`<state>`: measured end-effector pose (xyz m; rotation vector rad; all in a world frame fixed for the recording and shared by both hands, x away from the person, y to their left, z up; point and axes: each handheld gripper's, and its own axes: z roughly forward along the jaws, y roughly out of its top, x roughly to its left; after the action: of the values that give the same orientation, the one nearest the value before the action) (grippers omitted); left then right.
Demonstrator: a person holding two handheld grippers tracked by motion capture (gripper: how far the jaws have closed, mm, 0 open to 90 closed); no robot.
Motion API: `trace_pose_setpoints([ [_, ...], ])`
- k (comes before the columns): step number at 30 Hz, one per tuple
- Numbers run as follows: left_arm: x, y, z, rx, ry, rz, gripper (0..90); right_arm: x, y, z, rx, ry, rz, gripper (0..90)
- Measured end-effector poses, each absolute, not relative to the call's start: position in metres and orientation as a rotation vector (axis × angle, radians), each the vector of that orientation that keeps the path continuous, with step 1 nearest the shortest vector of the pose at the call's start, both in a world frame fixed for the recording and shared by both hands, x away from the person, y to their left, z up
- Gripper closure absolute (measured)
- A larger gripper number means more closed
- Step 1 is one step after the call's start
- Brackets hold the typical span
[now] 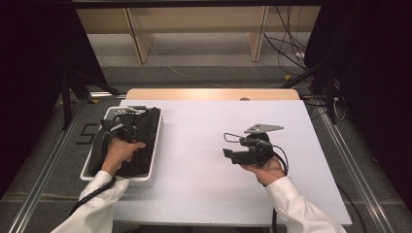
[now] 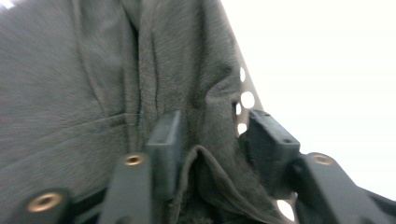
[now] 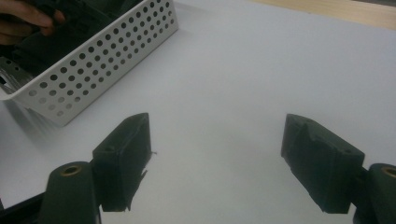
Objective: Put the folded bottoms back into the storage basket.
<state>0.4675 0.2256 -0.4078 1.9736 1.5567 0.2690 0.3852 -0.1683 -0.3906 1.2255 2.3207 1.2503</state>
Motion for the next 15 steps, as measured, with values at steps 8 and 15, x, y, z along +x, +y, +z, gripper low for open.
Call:
trace_pose_setpoints([
  [8,0.449,0.222,-0.386,1.921,1.512,0.399,28.9,0.382,-0.169,-0.387,1.207,2.282,1.277,24.4],
  [15,0.436,0.216,-0.374,1.878,1.45,0.43,22.9,0.38,-0.169,-0.385,1.19,2.272,1.281,24.0],
])
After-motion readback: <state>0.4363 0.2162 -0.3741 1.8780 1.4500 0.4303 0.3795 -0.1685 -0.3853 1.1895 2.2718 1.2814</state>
